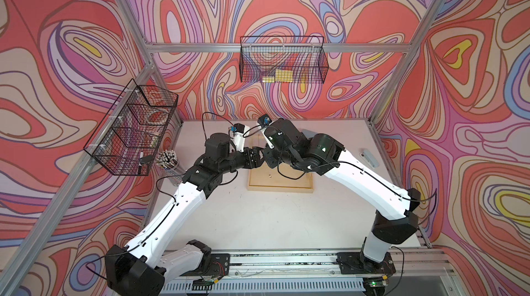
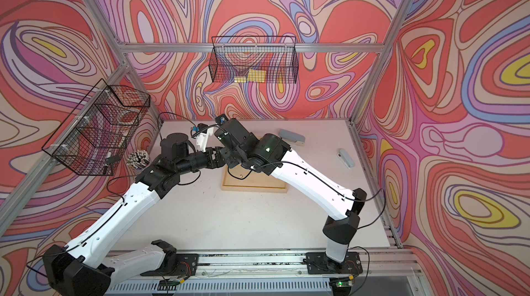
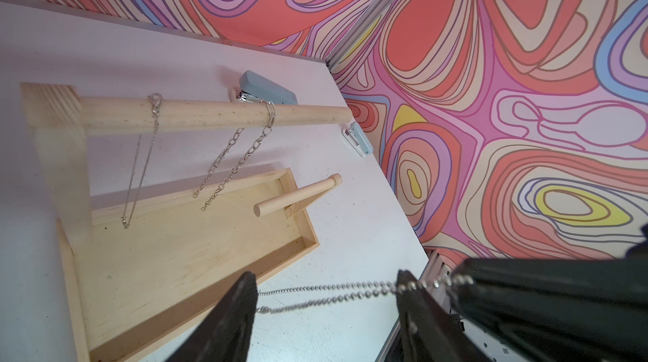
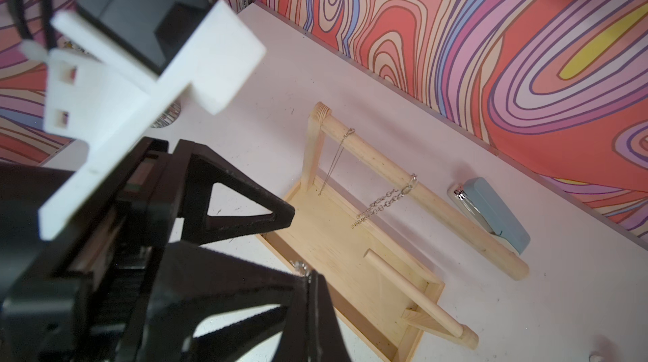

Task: Hang the necklace on the jewelry display stand
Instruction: Pick up the necklace from the center of the board.

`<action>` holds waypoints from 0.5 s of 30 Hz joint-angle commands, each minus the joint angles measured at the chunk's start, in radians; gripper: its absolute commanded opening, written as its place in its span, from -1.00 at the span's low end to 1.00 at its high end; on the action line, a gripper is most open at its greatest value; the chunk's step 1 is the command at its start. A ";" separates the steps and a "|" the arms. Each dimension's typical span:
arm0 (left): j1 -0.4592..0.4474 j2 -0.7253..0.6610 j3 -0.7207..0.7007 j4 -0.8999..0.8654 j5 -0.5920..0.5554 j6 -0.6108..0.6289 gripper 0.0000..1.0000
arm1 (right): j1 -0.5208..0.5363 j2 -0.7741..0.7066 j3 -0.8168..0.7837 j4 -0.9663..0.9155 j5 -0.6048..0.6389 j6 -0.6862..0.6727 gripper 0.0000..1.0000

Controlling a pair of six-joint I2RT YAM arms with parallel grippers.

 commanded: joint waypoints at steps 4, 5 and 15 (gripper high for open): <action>-0.004 0.009 0.043 0.010 -0.003 0.026 0.33 | -0.005 -0.041 -0.011 0.031 -0.014 0.000 -1.00; -0.004 0.017 0.048 0.013 -0.002 0.027 0.33 | -0.006 -0.041 -0.009 0.029 -0.012 -0.003 -1.00; -0.009 0.071 0.092 0.020 0.004 0.035 0.35 | -0.007 -0.055 -0.029 0.029 0.014 -0.005 -1.00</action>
